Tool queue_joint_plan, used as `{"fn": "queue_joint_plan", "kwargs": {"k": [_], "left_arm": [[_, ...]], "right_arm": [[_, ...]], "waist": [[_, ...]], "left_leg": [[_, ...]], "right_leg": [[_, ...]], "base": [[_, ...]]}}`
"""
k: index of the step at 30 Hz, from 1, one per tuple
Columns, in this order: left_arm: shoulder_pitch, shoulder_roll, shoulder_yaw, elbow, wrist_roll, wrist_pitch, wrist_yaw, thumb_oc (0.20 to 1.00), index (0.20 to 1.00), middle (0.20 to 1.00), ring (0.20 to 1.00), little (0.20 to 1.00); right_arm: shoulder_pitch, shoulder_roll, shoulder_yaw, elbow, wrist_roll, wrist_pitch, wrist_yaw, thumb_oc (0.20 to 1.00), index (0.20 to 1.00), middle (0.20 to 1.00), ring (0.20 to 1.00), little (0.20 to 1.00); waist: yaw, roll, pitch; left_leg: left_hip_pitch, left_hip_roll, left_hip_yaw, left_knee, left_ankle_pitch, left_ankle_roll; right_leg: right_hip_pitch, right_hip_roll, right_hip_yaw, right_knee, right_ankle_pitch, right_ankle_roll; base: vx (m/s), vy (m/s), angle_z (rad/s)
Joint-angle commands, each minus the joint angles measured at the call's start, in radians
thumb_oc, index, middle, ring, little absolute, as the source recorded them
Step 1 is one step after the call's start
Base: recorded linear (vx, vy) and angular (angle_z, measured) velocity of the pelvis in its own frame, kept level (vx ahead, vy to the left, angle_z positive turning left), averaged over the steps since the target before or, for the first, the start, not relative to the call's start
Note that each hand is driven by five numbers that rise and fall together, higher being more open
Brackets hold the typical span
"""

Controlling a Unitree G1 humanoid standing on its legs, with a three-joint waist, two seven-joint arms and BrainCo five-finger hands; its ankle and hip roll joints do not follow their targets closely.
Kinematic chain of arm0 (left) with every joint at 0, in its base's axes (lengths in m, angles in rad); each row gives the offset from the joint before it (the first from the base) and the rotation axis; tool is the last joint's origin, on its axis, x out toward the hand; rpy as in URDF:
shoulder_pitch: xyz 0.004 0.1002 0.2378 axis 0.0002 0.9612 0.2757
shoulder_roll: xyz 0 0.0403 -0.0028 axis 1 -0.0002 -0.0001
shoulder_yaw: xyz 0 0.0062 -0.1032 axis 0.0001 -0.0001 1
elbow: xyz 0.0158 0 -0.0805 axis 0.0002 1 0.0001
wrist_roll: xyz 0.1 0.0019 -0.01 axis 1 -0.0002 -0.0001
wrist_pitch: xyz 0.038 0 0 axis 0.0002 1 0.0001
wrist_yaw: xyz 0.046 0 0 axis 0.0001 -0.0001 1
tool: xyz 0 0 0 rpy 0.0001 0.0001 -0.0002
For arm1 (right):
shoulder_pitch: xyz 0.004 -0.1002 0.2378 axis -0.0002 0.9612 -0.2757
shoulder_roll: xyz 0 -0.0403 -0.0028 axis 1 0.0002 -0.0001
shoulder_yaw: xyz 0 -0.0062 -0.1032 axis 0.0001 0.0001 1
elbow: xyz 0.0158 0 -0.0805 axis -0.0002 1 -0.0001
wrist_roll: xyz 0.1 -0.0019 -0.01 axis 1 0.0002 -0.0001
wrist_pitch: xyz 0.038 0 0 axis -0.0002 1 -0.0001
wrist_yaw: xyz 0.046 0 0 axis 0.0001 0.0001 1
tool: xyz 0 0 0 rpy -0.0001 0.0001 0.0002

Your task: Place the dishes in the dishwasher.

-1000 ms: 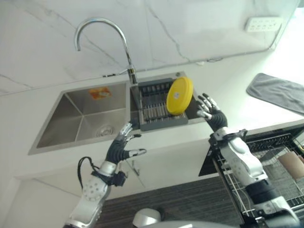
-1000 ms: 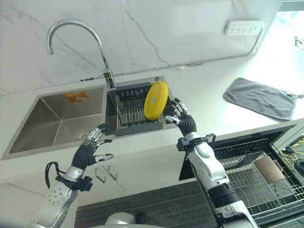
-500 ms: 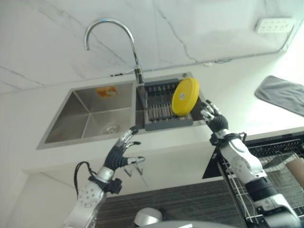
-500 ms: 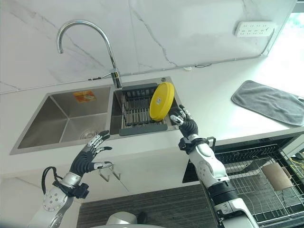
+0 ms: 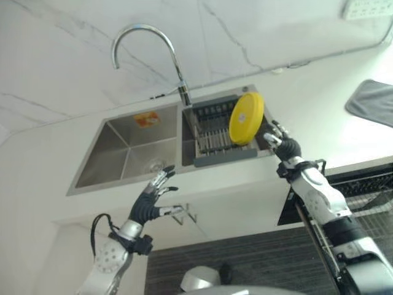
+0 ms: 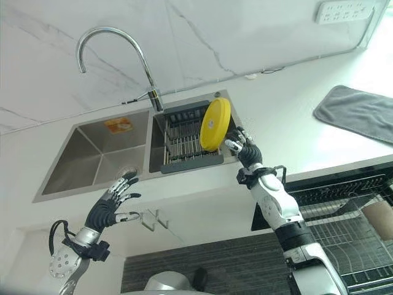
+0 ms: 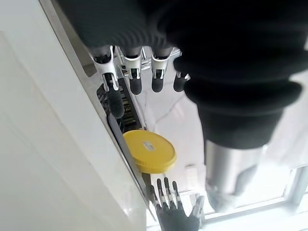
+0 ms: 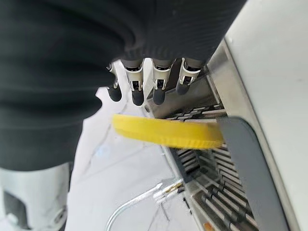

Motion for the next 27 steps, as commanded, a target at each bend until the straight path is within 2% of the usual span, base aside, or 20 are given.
{"fn": "queue_joint_plan", "kwargs": {"k": [1, 7, 11, 18, 22, 27], "left_arm": [[-0.061, 0.048, -0.005, -0.054, -0.062, -0.090, 0.004, 1.000, 1.000, 1.000, 1.000, 1.000], [-0.091, 0.061, -0.007, -0.057, -0.058, -0.096, 0.012, 1.000, 1.000, 1.000, 1.000, 1.000], [-0.100, 0.069, 0.000, -0.072, -0.056, -0.079, 0.012, 1.000, 1.000, 1.000, 1.000, 1.000], [-0.109, 0.073, 0.005, -0.083, -0.050, -0.061, 0.005, 1.000, 1.000, 1.000, 1.000, 1.000], [-0.120, 0.073, 0.000, -0.089, -0.040, -0.040, 0.014, 1.000, 1.000, 1.000, 1.000, 1.000], [-0.151, 0.097, 0.000, -0.089, -0.062, -0.041, 0.006, 1.000, 1.000, 1.000, 1.000, 1.000]], "right_arm": [[-0.135, -0.039, -0.034, -0.003, 0.027, -0.048, 0.018, 1.000, 1.000, 1.000, 1.000, 1.000], [-0.180, -0.048, -0.038, 0.035, 0.032, -0.068, 0.020, 1.000, 1.000, 1.000, 1.000, 1.000], [-0.202, -0.050, -0.038, 0.040, 0.036, -0.068, 0.012, 1.000, 1.000, 1.000, 1.000, 1.000], [-0.228, -0.043, -0.020, 0.053, 0.052, -0.037, 0.031, 1.000, 1.000, 1.000, 1.000, 1.000], [-0.252, -0.037, -0.007, 0.062, 0.059, -0.028, 0.007, 1.000, 1.000, 1.000, 1.000, 1.000], [-0.334, -0.071, 0.008, 0.139, 0.042, -0.033, 0.000, 1.000, 1.000, 1.000, 1.000, 1.000]], "waist": [[0.043, -0.033, 0.048], [0.051, -0.026, 0.084], [0.055, -0.023, 0.094], [0.063, -0.027, 0.101], [0.069, -0.030, 0.101], [0.087, -0.027, 0.121]], "left_leg": [[-0.066, -0.050, -0.062, 0.058, -0.081, 0.022], [-0.089, -0.054, -0.046, 0.056, -0.076, 0.033], [-0.092, -0.052, -0.036, 0.057, -0.078, 0.039], [-0.091, -0.049, -0.024, 0.062, -0.084, 0.049], [-0.091, -0.047, -0.020, 0.066, -0.086, 0.053], [-0.121, -0.045, -0.025, 0.078, -0.087, 0.057]], "right_leg": [[-0.044, 0.024, -0.039, 0.192, -0.142, -0.060], [-0.064, 0.010, -0.049, 0.222, -0.154, -0.051], [-0.071, 0.004, -0.051, 0.239, -0.160, -0.047], [-0.071, 0.004, -0.053, 0.254, -0.166, -0.043], [-0.066, 0.002, -0.060, 0.260, -0.169, -0.042], [-0.087, 0.000, -0.063, 0.273, -0.176, -0.044]], "base": [[-0.05, 0.020, -0.02], [0.00, 0.038, 0.01], [0.00, 0.008, 0.01], [0.02, 0.002, 0.00], [0.02, 0.008, 0.04], [-0.03, 0.005, 0.07]]}}
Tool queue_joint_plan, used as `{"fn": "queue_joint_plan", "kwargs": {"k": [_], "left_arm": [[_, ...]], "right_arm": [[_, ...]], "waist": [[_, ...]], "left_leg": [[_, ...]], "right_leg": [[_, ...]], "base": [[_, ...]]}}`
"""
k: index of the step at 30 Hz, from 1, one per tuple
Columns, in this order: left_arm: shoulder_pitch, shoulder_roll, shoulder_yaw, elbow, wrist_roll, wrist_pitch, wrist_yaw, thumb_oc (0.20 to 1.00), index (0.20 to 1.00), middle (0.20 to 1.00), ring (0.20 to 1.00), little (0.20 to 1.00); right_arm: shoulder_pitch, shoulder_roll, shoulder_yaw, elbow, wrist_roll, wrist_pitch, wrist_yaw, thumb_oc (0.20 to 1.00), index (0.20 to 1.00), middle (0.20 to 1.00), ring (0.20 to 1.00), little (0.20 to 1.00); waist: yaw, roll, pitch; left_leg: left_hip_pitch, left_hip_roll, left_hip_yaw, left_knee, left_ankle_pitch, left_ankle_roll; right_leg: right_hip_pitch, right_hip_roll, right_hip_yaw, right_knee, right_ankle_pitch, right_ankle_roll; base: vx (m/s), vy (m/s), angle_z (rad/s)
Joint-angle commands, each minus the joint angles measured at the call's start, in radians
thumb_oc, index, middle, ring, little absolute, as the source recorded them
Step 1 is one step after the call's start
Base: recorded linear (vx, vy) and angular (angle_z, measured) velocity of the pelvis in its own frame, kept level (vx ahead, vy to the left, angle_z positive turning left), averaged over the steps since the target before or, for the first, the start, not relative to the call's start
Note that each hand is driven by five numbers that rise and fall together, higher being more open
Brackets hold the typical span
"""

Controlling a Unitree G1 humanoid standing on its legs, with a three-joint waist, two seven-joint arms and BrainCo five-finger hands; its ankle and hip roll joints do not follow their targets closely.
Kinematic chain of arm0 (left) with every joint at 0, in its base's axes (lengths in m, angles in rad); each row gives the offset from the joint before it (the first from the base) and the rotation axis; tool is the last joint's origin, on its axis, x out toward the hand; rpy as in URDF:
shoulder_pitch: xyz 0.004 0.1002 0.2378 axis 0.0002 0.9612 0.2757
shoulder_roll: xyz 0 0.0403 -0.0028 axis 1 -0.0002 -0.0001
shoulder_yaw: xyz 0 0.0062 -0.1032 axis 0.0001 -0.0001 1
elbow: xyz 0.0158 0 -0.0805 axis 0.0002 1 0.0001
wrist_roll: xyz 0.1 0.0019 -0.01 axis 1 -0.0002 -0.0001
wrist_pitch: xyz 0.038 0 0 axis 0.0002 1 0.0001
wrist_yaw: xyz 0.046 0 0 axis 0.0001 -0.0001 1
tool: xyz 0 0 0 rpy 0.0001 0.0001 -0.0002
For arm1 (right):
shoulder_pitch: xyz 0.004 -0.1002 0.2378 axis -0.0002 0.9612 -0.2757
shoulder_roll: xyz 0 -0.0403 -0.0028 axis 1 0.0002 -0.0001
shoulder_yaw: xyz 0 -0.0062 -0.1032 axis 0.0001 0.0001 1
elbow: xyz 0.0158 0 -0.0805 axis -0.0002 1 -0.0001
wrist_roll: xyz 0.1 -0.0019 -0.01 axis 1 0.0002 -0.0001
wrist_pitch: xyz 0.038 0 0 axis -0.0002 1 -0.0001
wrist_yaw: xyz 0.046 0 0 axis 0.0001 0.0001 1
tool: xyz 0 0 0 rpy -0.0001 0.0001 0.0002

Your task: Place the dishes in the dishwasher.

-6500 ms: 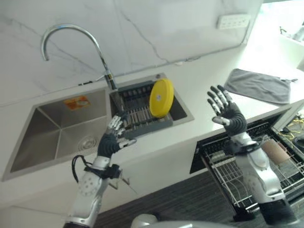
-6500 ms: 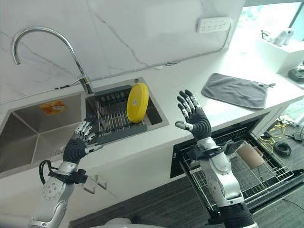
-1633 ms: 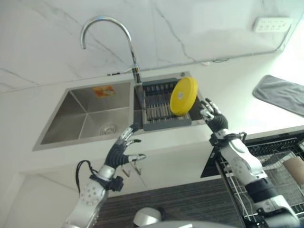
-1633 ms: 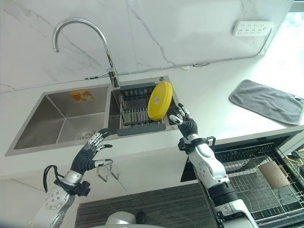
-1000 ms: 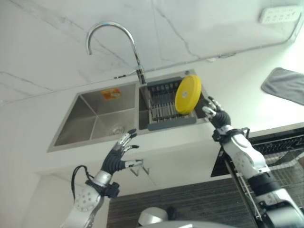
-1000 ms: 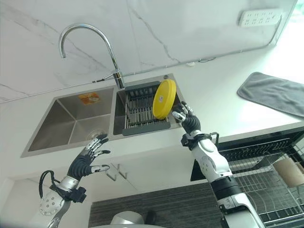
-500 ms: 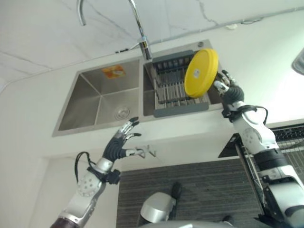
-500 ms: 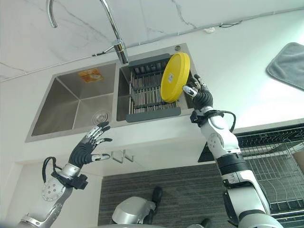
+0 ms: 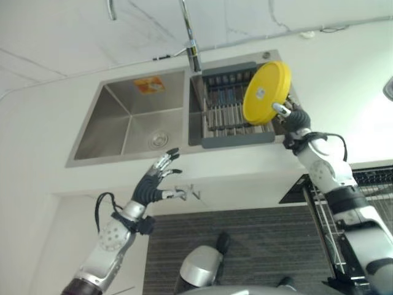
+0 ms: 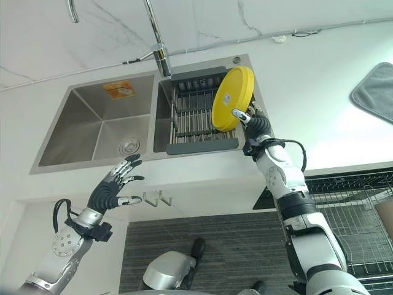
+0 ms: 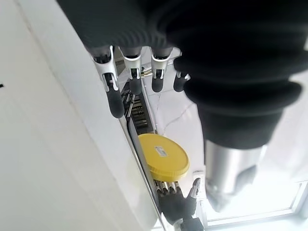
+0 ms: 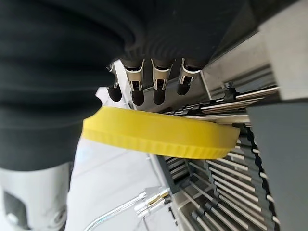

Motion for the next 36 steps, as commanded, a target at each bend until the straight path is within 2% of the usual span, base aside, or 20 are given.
{"fn": "queue_joint_plan", "kwargs": {"k": [1, 5, 8, 13, 17, 18, 19, 25, 27, 29, 36], "left_arm": [[-0.031, 0.042, 0.007, -0.086, -0.053, -0.051, 0.000, 1.000, 1.000, 1.000, 1.000, 1.000], [-0.077, 0.053, 0.001, -0.076, -0.064, -0.059, -0.001, 1.000, 1.000, 1.000, 1.000, 1.000], [-0.116, 0.064, -0.007, -0.074, -0.078, -0.063, 0.005, 1.000, 1.000, 1.000, 1.000, 1.000], [-0.163, 0.067, -0.023, -0.059, -0.071, -0.095, 0.027, 1.000, 1.000, 1.000, 1.000, 1.000], [-0.200, 0.077, -0.034, -0.050, -0.069, -0.112, 0.042, 1.000, 1.000, 1.000, 1.000, 1.000], [-0.206, 0.080, -0.036, -0.049, -0.069, -0.115, 0.044, 1.000, 1.000, 1.000, 1.000, 1.000], [-0.219, 0.086, -0.035, -0.050, -0.075, -0.115, 0.045, 1.000, 1.000, 1.000, 1.000, 1.000], [-0.264, 0.093, -0.035, -0.046, -0.073, -0.119, 0.051, 1.000, 1.000, 1.000, 1.000, 1.000], [-0.274, 0.098, -0.033, -0.045, -0.084, -0.115, 0.041, 1.000, 1.000, 1.000, 1.000, 1.000], [-0.280, 0.097, -0.038, -0.044, -0.077, -0.118, 0.045, 1.000, 1.000, 1.000, 1.000, 1.000], [-0.292, 0.106, -0.036, -0.053, -0.075, -0.108, 0.053, 1.000, 1.000, 1.000, 1.000, 1.000]], "right_arm": [[-0.115, -0.058, 0.022, -0.016, 0.017, -0.036, 0.012, 1.000, 1.000, 1.000, 1.000, 1.000], [-0.183, -0.080, 0.040, 0.049, 0.031, -0.062, 0.009, 1.000, 1.000, 1.000, 1.000, 1.000], [-0.254, -0.093, 0.051, 0.092, -0.026, -0.079, -0.075, 1.000, 1.000, 1.000, 1.000, 1.000], [-0.325, -0.097, 0.080, 0.105, -0.076, -0.117, -0.161, 1.000, 1.000, 1.000, 1.000, 1.000], [-0.385, -0.095, 0.106, 0.130, -0.095, -0.139, -0.201, 1.000, 1.000, 1.000, 1.000, 1.000], [-0.394, -0.095, 0.112, 0.133, -0.097, -0.145, -0.204, 1.000, 1.000, 1.000, 1.000, 1.000], [-0.414, -0.096, 0.120, 0.134, -0.112, -0.158, -0.214, 0.200, 0.200, 0.200, 0.200, 0.200], [-0.463, -0.074, 0.142, 0.131, -0.141, -0.205, -0.257, 0.200, 0.200, 0.200, 0.200, 0.200], [-0.479, -0.070, 0.151, 0.136, -0.160, -0.199, -0.229, 0.200, 0.200, 0.200, 0.200, 0.200], [-0.478, -0.071, 0.164, 0.134, -0.163, -0.223, -0.242, 0.200, 0.200, 0.200, 0.200, 0.200], [-0.473, -0.055, 0.141, 0.110, -0.188, -0.286, -0.257, 0.200, 0.200, 0.200, 0.200, 0.200]], "waist": [[0.039, 0.021, -0.010], [0.051, 0.021, 0.016], [0.060, 0.025, 0.041], [0.069, 0.021, 0.083], [0.076, 0.014, 0.105], [0.077, 0.005, 0.111], [0.079, 0.002, 0.119], [0.091, -0.013, 0.146], [0.094, -0.016, 0.150], [0.096, -0.021, 0.153], [0.100, -0.033, 0.139]], "left_leg": [[-0.079, -0.049, -0.019, 0.045, -0.083, 0.060], [-0.109, -0.046, -0.015, 0.056, -0.080, 0.062], [-0.139, -0.043, -0.012, 0.062, -0.078, 0.067], [-0.193, -0.041, -0.006, 0.084, -0.072, 0.068], [-0.228, -0.035, 0.003, 0.097, -0.066, 0.065], [-0.226, -0.041, 0.001, 0.099, -0.083, 0.058], [-0.242, -0.040, 0.004, 0.106, -0.080, 0.057], [-0.302, -0.034, 0.012, 0.142, -0.073, 0.055], [-0.314, -0.033, 0.015, 0.147, -0.070, 0.053], [-0.324, -0.029, 0.022, 0.152, -0.066, 0.050], [-0.326, -0.020, 0.036, 0.144, -0.057, 0.042]], "right_leg": [[-0.046, 0.008, -0.047, 0.215, -0.156, -0.036], [-0.071, 0.005, -0.055, 0.234, -0.160, -0.035], [-0.102, 0.000, -0.051, 0.254, -0.164, -0.032], [-0.141, 0.002, -0.052, 0.274, -0.167, -0.030], [-0.162, 0.001, -0.056, 0.281, -0.169, -0.027], [-0.158, -0.004, -0.047, 0.286, -0.188, -0.018], [-0.167, -0.004, -0.049, 0.290, -0.190, -0.018], [-0.191, -0.001, -0.060, 0.297, -0.190, -0.014], [-0.191, 0.002, -0.063, 0.291, -0.188, -0.014], [-0.187, 0.002, -0.069, 0.283, -0.186, -0.013], [-0.150, 0.013, -0.088, 0.235, -0.175, -0.014]], "base": [[-0.09, -0.008, 0.08], [-0.07, -0.003, 0.07], [-0.10, 0.005, 0.01], [-0.12, -0.032, -0.01], [-0.08, -0.058, -0.05], [-0.03, -0.079, -0.06], [-0.03, -0.083, -0.04], [-0.09, -0.068, -0.03], [-0.06, -0.043, -0.03], [-0.06, -0.041, -0.02], [-0.05, -0.067, -0.08]]}}
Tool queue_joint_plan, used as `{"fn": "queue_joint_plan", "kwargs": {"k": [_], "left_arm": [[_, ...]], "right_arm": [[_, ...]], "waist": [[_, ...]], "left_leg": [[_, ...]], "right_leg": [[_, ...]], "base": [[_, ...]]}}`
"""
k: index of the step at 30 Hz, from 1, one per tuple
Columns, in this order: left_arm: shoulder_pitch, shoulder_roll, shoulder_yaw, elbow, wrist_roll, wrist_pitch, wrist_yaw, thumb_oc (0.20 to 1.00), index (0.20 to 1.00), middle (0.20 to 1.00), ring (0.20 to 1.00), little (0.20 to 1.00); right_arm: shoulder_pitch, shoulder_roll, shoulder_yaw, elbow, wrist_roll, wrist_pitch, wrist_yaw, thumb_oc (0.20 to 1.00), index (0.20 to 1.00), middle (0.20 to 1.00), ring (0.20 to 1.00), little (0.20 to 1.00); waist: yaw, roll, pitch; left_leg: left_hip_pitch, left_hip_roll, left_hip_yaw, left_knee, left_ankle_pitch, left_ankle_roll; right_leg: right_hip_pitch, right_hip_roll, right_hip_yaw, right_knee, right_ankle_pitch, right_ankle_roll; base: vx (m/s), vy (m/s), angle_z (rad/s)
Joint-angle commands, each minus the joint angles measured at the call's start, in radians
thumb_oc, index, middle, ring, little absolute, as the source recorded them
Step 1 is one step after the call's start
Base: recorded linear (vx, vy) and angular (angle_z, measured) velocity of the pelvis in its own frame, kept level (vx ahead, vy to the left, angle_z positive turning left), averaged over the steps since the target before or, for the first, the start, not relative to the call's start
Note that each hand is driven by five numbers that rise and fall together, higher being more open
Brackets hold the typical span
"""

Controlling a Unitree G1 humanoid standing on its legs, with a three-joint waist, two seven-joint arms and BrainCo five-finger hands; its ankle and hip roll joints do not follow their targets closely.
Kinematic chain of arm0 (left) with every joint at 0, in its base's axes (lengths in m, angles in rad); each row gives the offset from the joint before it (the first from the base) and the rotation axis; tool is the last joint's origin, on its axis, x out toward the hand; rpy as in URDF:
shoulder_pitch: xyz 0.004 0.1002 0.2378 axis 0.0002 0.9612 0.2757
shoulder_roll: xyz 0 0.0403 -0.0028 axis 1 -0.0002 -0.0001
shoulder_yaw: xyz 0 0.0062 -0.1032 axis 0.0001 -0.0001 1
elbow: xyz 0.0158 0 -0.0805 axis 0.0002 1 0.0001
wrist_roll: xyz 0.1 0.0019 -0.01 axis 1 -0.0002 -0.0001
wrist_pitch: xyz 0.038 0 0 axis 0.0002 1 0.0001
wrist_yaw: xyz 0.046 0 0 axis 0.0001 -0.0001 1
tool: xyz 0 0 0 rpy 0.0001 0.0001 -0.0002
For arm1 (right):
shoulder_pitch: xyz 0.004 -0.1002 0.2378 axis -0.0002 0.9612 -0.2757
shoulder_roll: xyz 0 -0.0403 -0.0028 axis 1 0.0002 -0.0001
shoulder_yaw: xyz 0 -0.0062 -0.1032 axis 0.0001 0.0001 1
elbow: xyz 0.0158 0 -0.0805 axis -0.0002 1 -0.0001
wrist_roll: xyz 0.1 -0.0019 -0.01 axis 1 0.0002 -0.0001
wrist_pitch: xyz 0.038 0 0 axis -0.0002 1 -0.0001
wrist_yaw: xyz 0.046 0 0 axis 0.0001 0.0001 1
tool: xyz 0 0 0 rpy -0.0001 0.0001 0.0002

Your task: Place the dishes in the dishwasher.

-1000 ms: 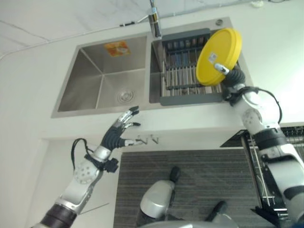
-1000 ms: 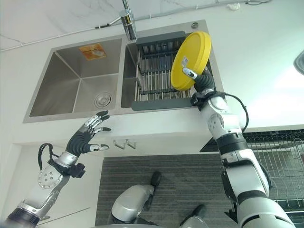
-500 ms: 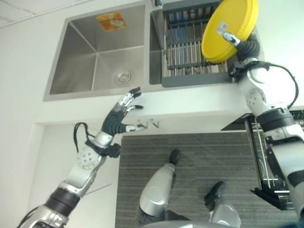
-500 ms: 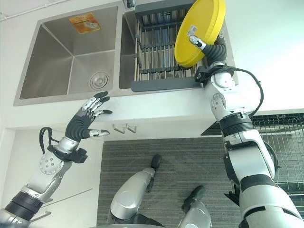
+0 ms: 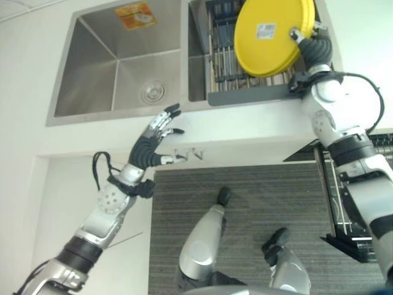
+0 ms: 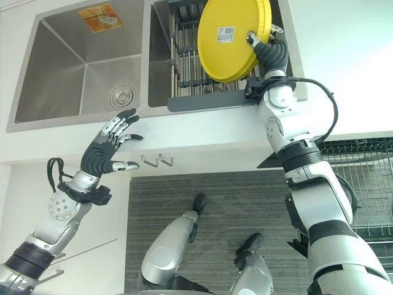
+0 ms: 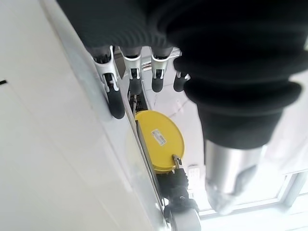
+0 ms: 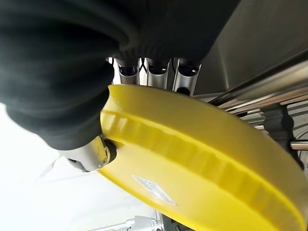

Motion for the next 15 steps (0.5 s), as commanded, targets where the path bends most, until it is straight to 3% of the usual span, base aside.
{"fn": "queue_joint_plan", "kwargs": {"k": [1, 9, 15], "left_arm": [[-0.019, 0.029, 0.001, -0.055, -0.033, -0.024, 0.000, 1.000, 1.000, 1.000, 1.000, 1.000], [0.026, -0.002, 0.001, -0.069, -0.016, -0.006, -0.014, 1.000, 1.000, 1.000, 1.000, 1.000], [0.085, -0.041, 0.013, -0.074, -0.010, -0.001, -0.046, 1.000, 1.000, 1.000, 1.000, 1.000]], "right_arm": [[-0.094, -0.002, -0.003, -0.016, -0.039, -0.099, -0.003, 0.200, 0.200, 0.200, 0.200, 0.200], [-0.056, 0.030, -0.047, -0.128, -0.061, -0.169, -0.028, 0.200, 0.200, 0.200, 0.200, 0.200], [0.012, 0.058, -0.079, -0.284, -0.105, -0.158, -0.054, 0.200, 0.200, 0.200, 0.200, 0.200]], "waist": [[0.061, -0.021, -0.001], [0.053, -0.012, -0.042], [0.035, -0.003, -0.093]], "left_leg": [[-0.031, -0.085, 0.030, -0.027, -0.054, 0.068], [0.009, -0.076, 0.041, -0.046, -0.050, 0.052], [0.068, -0.054, 0.075, -0.082, -0.046, 0.031]], "right_leg": [[0.127, 0.004, -0.057, 0.103, -0.178, 0.042], [0.186, 0.016, -0.067, 0.051, -0.170, 0.033], [0.250, 0.024, -0.090, 0.000, -0.168, 0.026]], "base": [[-0.04, -0.040, -0.09], [-0.03, -0.039, -0.02], [-0.03, -0.029, -0.08]]}}
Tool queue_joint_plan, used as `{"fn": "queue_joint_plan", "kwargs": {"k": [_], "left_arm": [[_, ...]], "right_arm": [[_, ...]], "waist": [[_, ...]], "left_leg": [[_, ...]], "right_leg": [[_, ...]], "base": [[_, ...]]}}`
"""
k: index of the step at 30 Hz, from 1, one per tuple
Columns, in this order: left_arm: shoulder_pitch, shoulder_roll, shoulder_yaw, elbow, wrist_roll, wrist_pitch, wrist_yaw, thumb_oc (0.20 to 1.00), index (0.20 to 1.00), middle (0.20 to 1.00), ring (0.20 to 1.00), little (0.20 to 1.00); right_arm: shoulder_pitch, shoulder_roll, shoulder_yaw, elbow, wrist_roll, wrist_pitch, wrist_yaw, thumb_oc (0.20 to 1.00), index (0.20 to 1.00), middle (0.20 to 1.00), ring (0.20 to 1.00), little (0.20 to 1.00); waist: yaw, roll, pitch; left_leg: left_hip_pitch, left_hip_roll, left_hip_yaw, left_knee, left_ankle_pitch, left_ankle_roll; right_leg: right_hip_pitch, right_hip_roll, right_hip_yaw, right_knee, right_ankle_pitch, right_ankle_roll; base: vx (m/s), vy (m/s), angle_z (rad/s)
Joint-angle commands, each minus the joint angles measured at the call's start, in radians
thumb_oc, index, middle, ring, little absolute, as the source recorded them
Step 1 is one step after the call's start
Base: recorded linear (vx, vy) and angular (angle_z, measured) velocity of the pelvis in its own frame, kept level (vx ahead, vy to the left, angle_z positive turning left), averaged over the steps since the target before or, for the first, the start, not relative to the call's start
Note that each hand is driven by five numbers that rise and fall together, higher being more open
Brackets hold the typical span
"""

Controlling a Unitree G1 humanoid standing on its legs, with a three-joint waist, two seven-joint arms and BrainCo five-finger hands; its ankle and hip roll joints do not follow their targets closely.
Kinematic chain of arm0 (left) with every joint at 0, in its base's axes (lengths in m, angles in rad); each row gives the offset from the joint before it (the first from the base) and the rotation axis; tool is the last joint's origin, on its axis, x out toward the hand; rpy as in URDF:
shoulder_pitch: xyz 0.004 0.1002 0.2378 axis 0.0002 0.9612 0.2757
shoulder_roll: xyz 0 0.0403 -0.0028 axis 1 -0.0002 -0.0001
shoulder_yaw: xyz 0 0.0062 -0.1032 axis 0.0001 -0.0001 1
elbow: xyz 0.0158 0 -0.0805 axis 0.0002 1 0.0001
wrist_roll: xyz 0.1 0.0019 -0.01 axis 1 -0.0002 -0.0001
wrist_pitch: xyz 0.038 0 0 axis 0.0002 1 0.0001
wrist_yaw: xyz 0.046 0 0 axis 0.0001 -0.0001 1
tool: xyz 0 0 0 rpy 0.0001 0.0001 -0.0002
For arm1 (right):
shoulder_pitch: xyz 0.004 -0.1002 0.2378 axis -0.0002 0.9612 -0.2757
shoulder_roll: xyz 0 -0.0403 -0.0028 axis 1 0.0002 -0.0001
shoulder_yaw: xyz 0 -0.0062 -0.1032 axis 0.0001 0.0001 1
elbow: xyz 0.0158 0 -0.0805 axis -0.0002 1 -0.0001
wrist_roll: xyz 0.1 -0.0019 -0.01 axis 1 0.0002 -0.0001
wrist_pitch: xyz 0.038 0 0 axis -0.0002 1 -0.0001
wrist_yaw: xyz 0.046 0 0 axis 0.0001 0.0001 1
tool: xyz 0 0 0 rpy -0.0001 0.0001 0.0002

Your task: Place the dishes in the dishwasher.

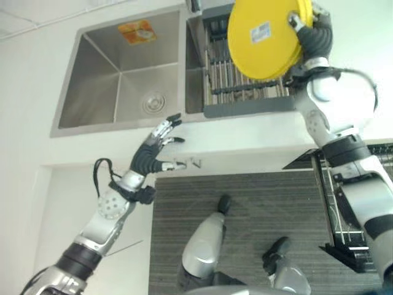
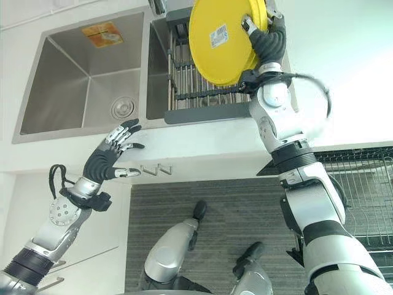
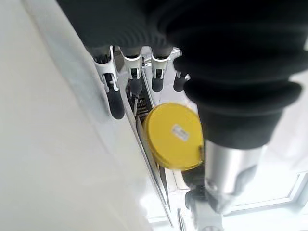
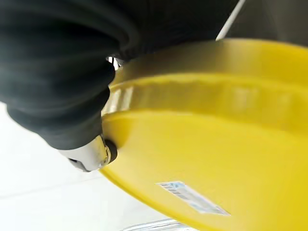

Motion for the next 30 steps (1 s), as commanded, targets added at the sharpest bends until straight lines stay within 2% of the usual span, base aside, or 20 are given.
{"fn": "queue_joint_plan", "kwargs": {"k": [1, 3, 6, 10, 16, 17, 20, 24, 25, 30], "left_arm": [[0.023, -0.009, 0.005, -0.073, -0.009, -0.033, -0.010, 1.000, 1.000, 1.000, 1.000, 1.000], [0.040, -0.016, 0.009, -0.078, -0.013, -0.023, -0.014, 1.000, 1.000, 1.000, 1.000, 1.000], [0.075, -0.032, 0.022, -0.079, -0.011, -0.015, -0.041, 1.000, 1.000, 1.000, 1.000, 1.000], [0.105, -0.053, 0.022, -0.074, 0.001, 0.000, -0.069, 1.000, 1.000, 1.000, 1.000, 1.000], [0.162, -0.086, 0.036, -0.077, 0.044, 0.008, -0.088, 1.000, 1.000, 1.000, 1.000, 1.000], [0.170, -0.094, 0.040, -0.071, 0.053, 0.006, -0.095, 1.000, 1.000, 1.000, 1.000, 1.000], [0.181, -0.105, 0.050, -0.073, 0.068, 0.002, -0.100, 1.000, 1.000, 1.000, 1.000, 1.000], [0.182, -0.136, 0.075, -0.068, 0.096, 0.001, -0.052, 1.000, 1.000, 1.000, 1.000, 1.000], [0.175, -0.145, 0.081, -0.067, 0.103, 0.004, -0.046, 1.000, 1.000, 1.000, 1.000, 1.000], [0.158, -0.167, 0.090, -0.070, 0.115, 0.025, -0.036, 1.000, 1.000, 1.000, 1.000, 1.000]], "right_arm": [[-0.013, 0.026, -0.044, -0.118, -0.047, -0.100, -0.008, 0.200, 0.200, 0.200, 0.200, 0.200], [0.015, 0.039, -0.049, -0.162, -0.050, -0.089, -0.007, 0.200, 0.200, 0.200, 0.200, 0.200], [0.064, 0.070, -0.062, -0.226, 0.035, -0.067, 0.012, 0.200, 0.200, 0.200, 0.200, 0.200], [0.133, 0.103, -0.076, -0.283, 0.123, -0.063, -0.017, 0.200, 0.200, 0.200, 0.200, 0.200], [0.245, 0.163, -0.112, -0.343, 0.255, -0.122, -0.046, 0.200, 0.200, 0.200, 0.200, 0.200], [0.276, 0.172, -0.123, -0.364, 0.279, -0.145, -0.046, 0.200, 0.200, 0.200, 0.200, 0.200], [0.329, 0.186, -0.142, -0.409, 0.283, -0.182, -0.040, 0.200, 0.200, 0.200, 0.200, 0.200], [0.453, 0.210, -0.180, -0.521, 0.286, -0.224, 0.021, 0.200, 0.200, 0.200, 0.200, 0.200], [0.489, 0.206, -0.196, -0.548, 0.332, -0.225, 0.049, 0.200, 0.200, 0.200, 0.200, 0.200], [0.596, 0.198, -0.239, -0.609, 0.409, -0.247, 0.136, 0.200, 0.200, 0.200, 0.200, 0.200]], "waist": [[0.019, -0.037, -0.088], [0.013, -0.036, -0.110], [0.003, -0.044, -0.146], [-0.016, -0.059, -0.200], [-0.045, -0.079, -0.272], [-0.056, -0.078, -0.285], [-0.079, -0.084, -0.301], [-0.157, -0.098, -0.331], [-0.178, -0.100, -0.341], [-0.237, -0.101, -0.357]], "left_leg": [[-0.076, -0.052, 0.045, 0.003, -0.051, 0.029], [-0.054, -0.046, 0.050, -0.005, -0.053, 0.026], [-0.015, -0.033, 0.065, -0.020, -0.059, 0.021], [0.039, -0.013, 0.091, -0.038, -0.068, 0.012], [0.125, 0.003, 0.102, -0.069, -0.088, 0.005], [0.134, 0.010, 0.117, -0.073, -0.080, 0.008], [0.161, 0.015, 0.128, -0.086, -0.087, 0.005], [0.204, 0.034, 0.186, -0.091, -0.112, -0.008], [0.212, 0.040, 0.204, -0.084, -0.121, -0.011], [0.224, 0.060, 0.255, -0.046, -0.139, -0.017]], "right_leg": [[0.129, 0.013, -0.094, 0.068, -0.188, 0.014], [0.142, 0.012, -0.097, 0.060, -0.182, 0.015], [0.169, 0.017, -0.102, 0.039, -0.177, 0.013], [0.207, 0.028, -0.109, 0.002, -0.168, 0.007], [0.245, 0.041, -0.088, -0.074, -0.127, 0.004], [0.245, 0.044, -0.090, -0.096, -0.100, -0.003], [0.251, 0.047, -0.076, -0.122, -0.086, -0.003], [0.249, 0.054, -0.028, -0.170, -0.057, -0.002], [0.248, 0.056, -0.015, -0.182, -0.051, -0.004], [0.238, 0.064, 0.016, -0.187, -0.045, -0.016]], "base": [[0.00, -0.022, -0.09], [0.01, -0.021, -0.06], [0.04, -0.058, -0.07], [0.04, -0.081, -0.03], [0.02, -0.126, -0.11], [-0.09, -0.165, -0.19], [-0.06, -0.140, -0.19], [-0.12, -0.233, -0.41], [-0.10, -0.221, -0.86], [-0.07, -0.142, -0.50]]}}
